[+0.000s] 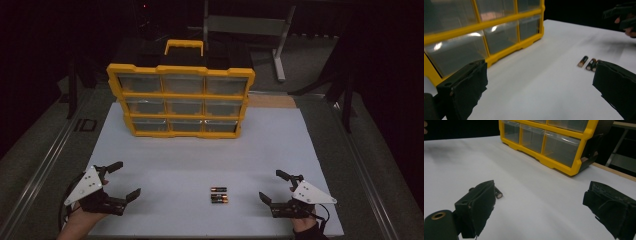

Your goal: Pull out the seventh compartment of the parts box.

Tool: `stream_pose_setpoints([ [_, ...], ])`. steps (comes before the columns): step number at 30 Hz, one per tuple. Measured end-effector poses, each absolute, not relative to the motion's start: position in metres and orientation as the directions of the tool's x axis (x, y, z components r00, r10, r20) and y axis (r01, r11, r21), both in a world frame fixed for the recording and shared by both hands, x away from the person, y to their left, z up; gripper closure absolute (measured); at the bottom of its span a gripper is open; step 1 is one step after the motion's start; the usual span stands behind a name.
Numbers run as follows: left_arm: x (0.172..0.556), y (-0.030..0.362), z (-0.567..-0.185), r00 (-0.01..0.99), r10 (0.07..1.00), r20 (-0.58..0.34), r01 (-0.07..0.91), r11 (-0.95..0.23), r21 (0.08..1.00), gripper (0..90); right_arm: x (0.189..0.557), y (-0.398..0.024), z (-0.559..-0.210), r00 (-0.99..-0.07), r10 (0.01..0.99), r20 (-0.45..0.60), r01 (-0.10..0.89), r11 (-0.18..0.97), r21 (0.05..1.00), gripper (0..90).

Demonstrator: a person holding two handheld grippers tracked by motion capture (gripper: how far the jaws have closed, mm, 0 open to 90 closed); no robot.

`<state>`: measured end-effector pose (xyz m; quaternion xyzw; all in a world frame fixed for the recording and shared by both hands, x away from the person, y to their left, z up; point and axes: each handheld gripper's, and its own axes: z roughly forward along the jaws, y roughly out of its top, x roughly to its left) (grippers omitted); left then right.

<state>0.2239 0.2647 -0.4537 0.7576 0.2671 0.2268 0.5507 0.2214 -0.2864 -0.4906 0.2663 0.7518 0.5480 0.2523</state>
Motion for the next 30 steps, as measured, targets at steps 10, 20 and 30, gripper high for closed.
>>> stream_pose_setpoints([
  [10, 0.236, 0.263, -0.421, 0.770, 0.630, 0.102, 0.103, -0.280, 0.954, 0.0, 0.221, -0.287, -0.490, -0.725, 0.683, -0.091, 0.120, 0.255, 0.959, 8.7],
  [20, 0.251, 0.259, -0.393, 0.768, 0.618, 0.170, 0.035, -0.305, 0.952, 0.0, 0.221, -0.288, -0.490, -0.727, 0.682, -0.085, 0.123, 0.251, 0.960, 8.7],
  [30, 0.267, 0.246, -0.371, 0.774, 0.584, 0.243, -0.024, -0.357, 0.934, 0.0, 0.221, -0.289, -0.490, -0.729, 0.680, -0.078, 0.124, 0.244, 0.962, 8.8],
])
